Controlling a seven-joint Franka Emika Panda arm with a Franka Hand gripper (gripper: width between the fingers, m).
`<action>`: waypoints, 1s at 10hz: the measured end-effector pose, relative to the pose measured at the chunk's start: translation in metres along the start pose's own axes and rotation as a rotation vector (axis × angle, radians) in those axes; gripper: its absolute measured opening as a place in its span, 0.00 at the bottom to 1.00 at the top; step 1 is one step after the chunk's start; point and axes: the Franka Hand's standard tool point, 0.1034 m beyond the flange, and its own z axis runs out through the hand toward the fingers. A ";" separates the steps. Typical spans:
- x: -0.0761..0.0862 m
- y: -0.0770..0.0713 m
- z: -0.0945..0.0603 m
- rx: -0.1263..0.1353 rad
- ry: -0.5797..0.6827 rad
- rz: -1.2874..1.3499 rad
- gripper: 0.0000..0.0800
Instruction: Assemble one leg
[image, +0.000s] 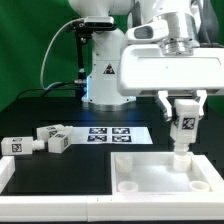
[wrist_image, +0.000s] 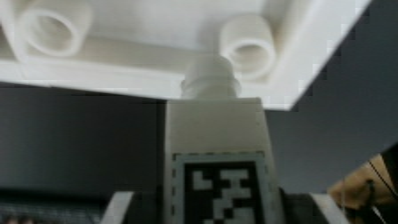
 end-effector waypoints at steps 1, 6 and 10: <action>-0.013 0.002 0.006 -0.001 -0.042 0.001 0.36; -0.006 -0.015 0.023 0.033 -0.058 0.014 0.36; 0.012 0.005 0.023 0.025 -0.025 0.035 0.36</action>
Offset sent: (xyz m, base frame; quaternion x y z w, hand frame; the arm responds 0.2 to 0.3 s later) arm 0.0135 0.0330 -0.0140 0.1045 0.0324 0.0978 0.9892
